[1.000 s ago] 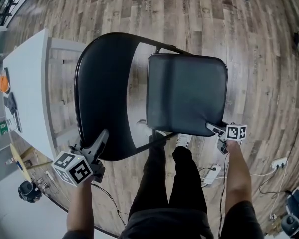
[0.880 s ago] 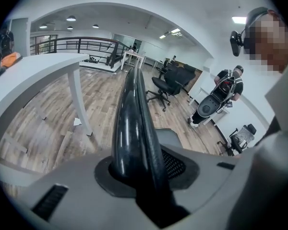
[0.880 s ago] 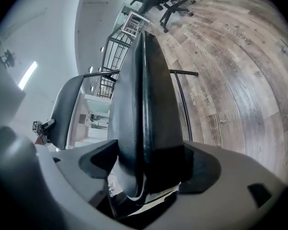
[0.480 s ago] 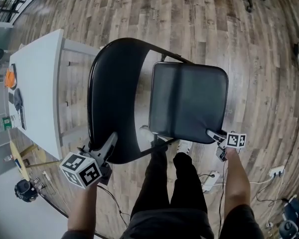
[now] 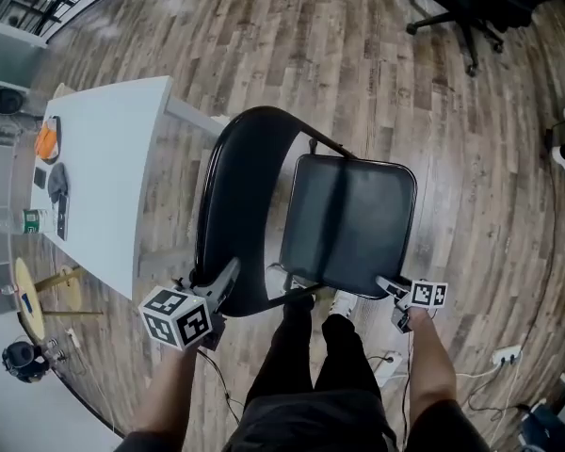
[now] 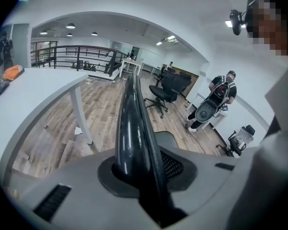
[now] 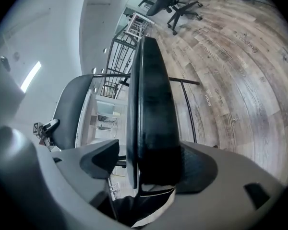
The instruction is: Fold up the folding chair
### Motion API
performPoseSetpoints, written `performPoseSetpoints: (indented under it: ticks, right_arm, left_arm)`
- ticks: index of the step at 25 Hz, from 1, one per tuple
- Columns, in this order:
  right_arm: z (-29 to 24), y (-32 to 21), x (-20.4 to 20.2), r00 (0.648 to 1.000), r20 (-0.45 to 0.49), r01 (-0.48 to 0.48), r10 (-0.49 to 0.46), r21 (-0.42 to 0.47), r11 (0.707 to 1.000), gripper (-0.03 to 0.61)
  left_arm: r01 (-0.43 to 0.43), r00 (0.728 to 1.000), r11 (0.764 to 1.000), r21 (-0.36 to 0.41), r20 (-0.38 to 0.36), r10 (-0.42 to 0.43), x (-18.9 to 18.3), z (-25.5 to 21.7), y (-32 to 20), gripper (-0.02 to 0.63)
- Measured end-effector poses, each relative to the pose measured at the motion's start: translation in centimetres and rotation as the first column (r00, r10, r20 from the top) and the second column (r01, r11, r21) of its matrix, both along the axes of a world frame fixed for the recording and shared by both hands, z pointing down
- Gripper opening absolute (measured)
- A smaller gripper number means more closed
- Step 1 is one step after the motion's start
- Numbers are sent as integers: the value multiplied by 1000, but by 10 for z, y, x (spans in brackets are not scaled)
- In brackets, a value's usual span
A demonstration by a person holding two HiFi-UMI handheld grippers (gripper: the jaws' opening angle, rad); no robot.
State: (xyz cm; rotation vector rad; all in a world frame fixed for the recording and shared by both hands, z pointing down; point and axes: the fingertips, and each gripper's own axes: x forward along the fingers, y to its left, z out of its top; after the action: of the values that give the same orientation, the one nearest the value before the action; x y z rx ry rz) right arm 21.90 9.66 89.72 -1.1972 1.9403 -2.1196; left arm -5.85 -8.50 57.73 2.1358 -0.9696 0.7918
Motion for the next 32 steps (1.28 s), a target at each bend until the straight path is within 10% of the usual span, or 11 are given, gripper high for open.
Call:
performPoseSetpoints:
  ticks: [21, 32]
  right_arm:
    - [-201, -50, -155, 981, 159, 78, -107, 178, 981, 370]
    - [-267, -84, -264, 923, 215, 243, -319, 317, 917, 347]
  left_arm:
    - [43, 999, 999, 20, 1, -43, -54, -95, -11, 84]
    - [44, 999, 998, 55, 21, -45, -99, -124, -25, 84]
